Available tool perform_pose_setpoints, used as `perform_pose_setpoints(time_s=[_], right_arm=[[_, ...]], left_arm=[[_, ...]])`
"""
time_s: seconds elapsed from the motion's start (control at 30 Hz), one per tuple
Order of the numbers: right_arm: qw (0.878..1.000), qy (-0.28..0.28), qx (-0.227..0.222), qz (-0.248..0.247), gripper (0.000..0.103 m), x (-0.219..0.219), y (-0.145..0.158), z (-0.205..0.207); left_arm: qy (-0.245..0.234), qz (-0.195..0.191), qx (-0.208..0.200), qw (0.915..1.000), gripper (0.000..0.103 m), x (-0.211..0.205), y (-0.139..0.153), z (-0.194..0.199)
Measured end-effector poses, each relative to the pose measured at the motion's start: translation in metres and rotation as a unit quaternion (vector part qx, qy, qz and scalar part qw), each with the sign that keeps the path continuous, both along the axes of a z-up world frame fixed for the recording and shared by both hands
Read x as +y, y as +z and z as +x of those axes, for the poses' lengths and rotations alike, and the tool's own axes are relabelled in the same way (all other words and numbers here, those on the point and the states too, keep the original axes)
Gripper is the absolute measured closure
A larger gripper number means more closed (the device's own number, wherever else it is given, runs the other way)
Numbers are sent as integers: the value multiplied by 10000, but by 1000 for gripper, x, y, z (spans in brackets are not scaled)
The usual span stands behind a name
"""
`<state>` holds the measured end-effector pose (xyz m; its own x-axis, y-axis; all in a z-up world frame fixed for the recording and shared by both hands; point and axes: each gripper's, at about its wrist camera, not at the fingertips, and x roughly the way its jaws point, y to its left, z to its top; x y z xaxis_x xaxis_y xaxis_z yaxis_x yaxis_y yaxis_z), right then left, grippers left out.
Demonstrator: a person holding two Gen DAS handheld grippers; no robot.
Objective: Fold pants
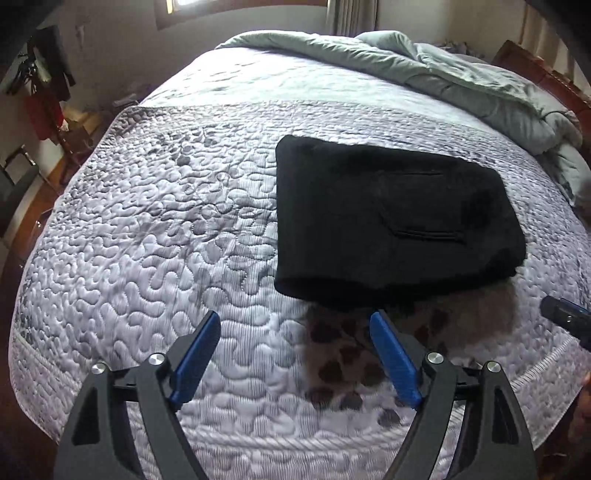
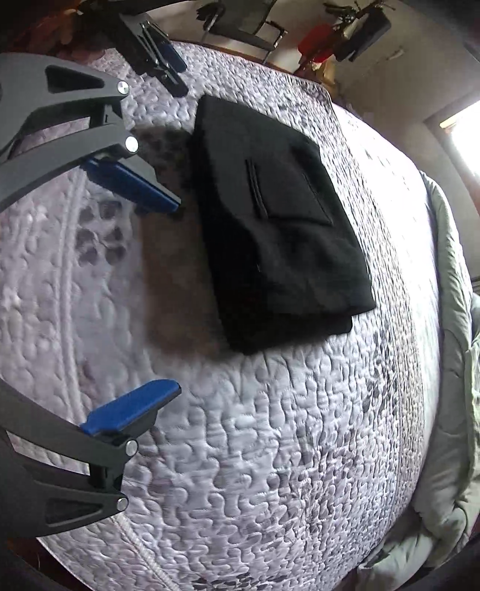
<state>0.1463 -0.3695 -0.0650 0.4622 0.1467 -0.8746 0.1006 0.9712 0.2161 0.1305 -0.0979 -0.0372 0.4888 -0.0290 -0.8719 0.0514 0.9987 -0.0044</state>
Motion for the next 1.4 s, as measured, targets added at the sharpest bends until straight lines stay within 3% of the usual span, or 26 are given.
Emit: perform_pose_setpoints(time_s=[0.37, 1.4], right_arm=[[9994, -24, -144, -304, 10, 28, 32, -16], [9990, 43, -11, -453, 10, 41, 28, -15]], left_arm=[[-145, -34, -268, 9995, 18, -3, 29, -19], [-205, 230, -413, 9987, 17, -11, 36, -24]])
